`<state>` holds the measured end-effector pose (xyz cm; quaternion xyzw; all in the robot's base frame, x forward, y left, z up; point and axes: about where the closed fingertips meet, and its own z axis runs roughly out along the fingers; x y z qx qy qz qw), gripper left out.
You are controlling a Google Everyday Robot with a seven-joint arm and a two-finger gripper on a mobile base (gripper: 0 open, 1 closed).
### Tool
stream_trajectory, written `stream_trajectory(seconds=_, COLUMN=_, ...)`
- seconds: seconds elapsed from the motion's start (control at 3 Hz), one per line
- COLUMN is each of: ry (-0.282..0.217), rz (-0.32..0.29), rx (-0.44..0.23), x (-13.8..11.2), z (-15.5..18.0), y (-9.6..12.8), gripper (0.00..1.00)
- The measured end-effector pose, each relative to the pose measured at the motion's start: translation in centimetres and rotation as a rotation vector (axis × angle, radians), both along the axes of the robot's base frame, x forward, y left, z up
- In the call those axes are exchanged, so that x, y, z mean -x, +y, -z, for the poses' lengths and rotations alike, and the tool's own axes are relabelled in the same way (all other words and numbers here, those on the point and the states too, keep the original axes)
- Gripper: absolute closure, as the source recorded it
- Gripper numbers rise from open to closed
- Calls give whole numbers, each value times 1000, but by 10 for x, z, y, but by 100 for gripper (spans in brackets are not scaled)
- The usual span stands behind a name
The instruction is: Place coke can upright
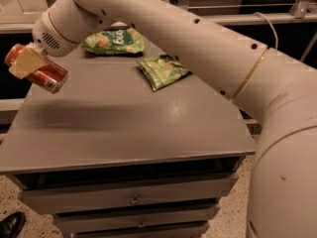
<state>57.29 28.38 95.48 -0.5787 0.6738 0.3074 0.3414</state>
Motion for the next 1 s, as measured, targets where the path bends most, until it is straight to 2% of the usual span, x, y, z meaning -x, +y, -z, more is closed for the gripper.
stream_trajectory(seconds=0.33, ry=-18, rz=-26, rx=-250, x=1, z=-30, y=-12, gripper=100)
stream_trajectory(seconds=0.67, ry=-35, rz=-12, rx=-498, x=-6, z=-35, y=-57, gripper=100)
stream_trajectory(seconds=1.0, ry=-118, rz=-17, rx=-598, x=-5, z=-35, y=-99, gripper=100)
